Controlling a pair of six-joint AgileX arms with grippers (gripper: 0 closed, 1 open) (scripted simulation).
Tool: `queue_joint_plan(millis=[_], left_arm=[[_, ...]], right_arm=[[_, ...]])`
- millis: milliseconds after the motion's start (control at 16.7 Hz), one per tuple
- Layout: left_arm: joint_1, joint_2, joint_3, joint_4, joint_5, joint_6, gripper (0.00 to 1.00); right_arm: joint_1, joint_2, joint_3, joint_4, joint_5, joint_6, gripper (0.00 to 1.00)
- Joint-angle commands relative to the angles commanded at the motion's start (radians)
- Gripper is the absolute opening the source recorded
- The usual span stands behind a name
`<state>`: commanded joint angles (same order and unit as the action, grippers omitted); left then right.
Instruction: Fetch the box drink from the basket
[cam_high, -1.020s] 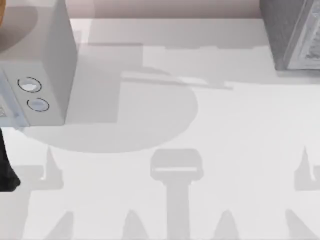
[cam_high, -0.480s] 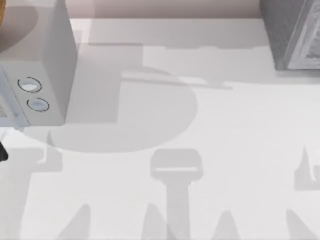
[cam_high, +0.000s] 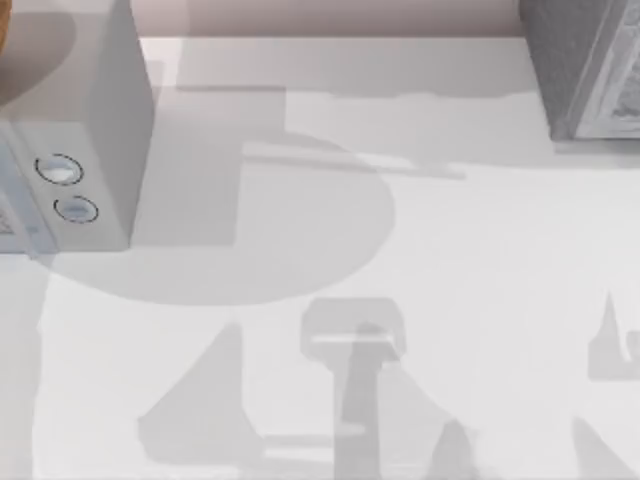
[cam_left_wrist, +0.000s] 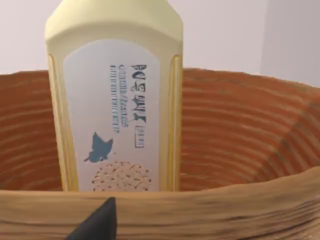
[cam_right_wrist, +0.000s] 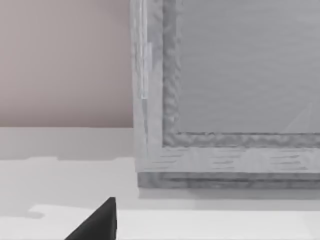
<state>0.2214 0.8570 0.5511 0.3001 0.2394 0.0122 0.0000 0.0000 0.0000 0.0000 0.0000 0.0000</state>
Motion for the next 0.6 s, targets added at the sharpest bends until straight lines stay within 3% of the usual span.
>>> queue_joint_plan(millis=[360,600], left_arm=[[0.086,0.345,0.221,0.122,0.094,0.006,1.00],[0.112,0.448,0.282,0.156,0.121,0.006,1.00]], right_arm=[[0.000,0.000,0.000,0.000,0.000,0.000,1.00],[0.000,0.000,0.000,0.000,0.000,0.000,1.00]])
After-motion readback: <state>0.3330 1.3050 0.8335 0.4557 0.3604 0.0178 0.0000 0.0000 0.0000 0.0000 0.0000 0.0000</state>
